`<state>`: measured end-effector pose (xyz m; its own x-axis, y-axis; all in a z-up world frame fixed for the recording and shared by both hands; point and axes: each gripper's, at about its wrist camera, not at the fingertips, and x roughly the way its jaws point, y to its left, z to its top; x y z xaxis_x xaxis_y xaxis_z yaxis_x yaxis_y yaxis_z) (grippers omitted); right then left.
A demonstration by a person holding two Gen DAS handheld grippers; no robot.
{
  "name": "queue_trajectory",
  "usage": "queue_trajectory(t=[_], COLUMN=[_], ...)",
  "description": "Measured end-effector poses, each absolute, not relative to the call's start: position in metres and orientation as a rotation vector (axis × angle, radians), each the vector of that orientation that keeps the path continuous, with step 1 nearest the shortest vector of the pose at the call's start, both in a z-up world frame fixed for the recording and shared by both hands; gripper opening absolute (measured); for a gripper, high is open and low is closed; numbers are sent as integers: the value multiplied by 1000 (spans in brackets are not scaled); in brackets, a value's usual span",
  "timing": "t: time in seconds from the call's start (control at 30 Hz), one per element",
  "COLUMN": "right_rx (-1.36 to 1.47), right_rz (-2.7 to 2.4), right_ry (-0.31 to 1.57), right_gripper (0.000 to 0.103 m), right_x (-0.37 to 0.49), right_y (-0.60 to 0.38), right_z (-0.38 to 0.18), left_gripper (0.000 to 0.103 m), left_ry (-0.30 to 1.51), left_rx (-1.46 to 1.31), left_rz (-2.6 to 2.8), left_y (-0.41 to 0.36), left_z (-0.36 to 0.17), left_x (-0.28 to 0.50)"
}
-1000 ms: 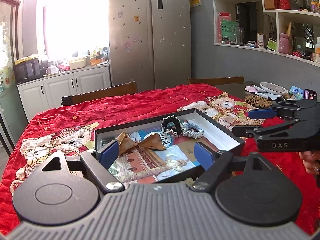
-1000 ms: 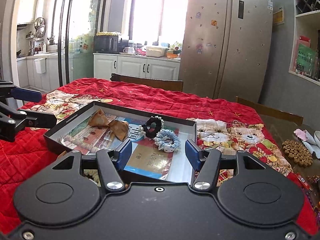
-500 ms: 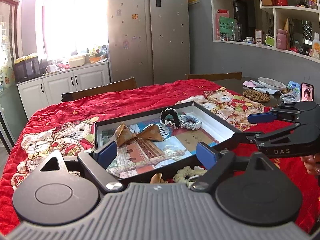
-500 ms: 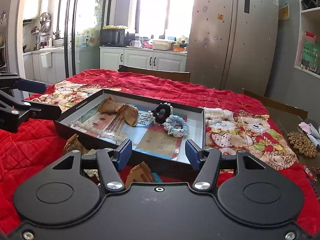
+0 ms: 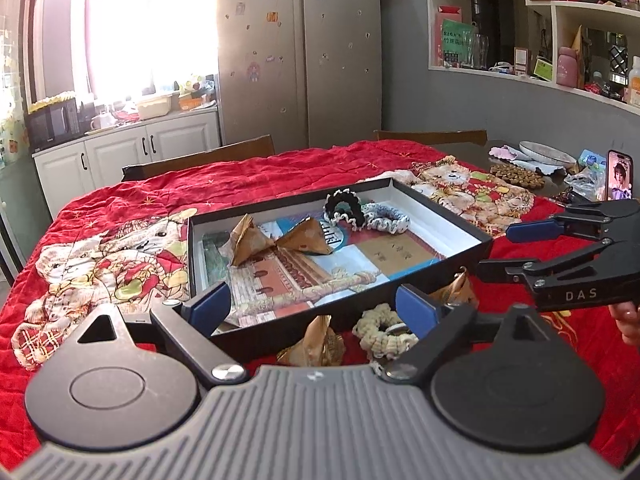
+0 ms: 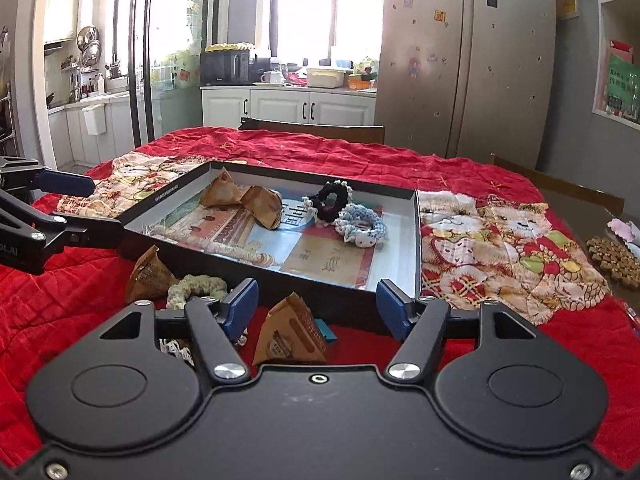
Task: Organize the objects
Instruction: 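Grasp a printed paper triangle with the right tool while the left tool grasps another triangle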
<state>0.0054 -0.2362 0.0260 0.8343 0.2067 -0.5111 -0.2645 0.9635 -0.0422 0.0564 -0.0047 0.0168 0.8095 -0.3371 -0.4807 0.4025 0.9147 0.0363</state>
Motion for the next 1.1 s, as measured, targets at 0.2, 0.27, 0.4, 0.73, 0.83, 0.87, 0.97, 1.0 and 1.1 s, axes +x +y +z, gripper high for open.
queue_trajectory(t=[0.2, 0.27, 0.4, 0.73, 0.83, 0.87, 0.97, 1.0, 1.1], right_rx=[-101, -96, -91, -62, -72, -77, -81, -78, -73], right_rz=[250, 254, 258, 270, 265, 263, 256, 255, 252], right_ry=[535, 536, 543, 581, 582, 582, 585, 587, 589], right_gripper=[66, 67, 67, 68, 67, 67, 67, 67, 67], right_x=[6, 6, 8, 17, 18, 18, 20, 21, 22], right_y=[-237, -238, -236, -229, -226, -225, -224, -224, -224], right_z=[18, 16, 10, -11, -16, -17, -20, -21, -22], left_gripper=[95, 95, 95, 95, 95, 95, 95, 95, 95], left_ry=[492, 497, 507, 552, 563, 565, 571, 574, 584], left_rx=[140, 143, 140, 136, 126, 122, 105, 101, 92], left_rz=[-402, -404, -412, -405, -399, -397, -391, -389, -384], left_y=[-3, -4, -3, -2, -1, 0, 1, 2, 2], left_z=[7, 3, -4, -25, -29, -31, -34, -35, -37], left_x=[58, 59, 62, 71, 74, 75, 78, 79, 82])
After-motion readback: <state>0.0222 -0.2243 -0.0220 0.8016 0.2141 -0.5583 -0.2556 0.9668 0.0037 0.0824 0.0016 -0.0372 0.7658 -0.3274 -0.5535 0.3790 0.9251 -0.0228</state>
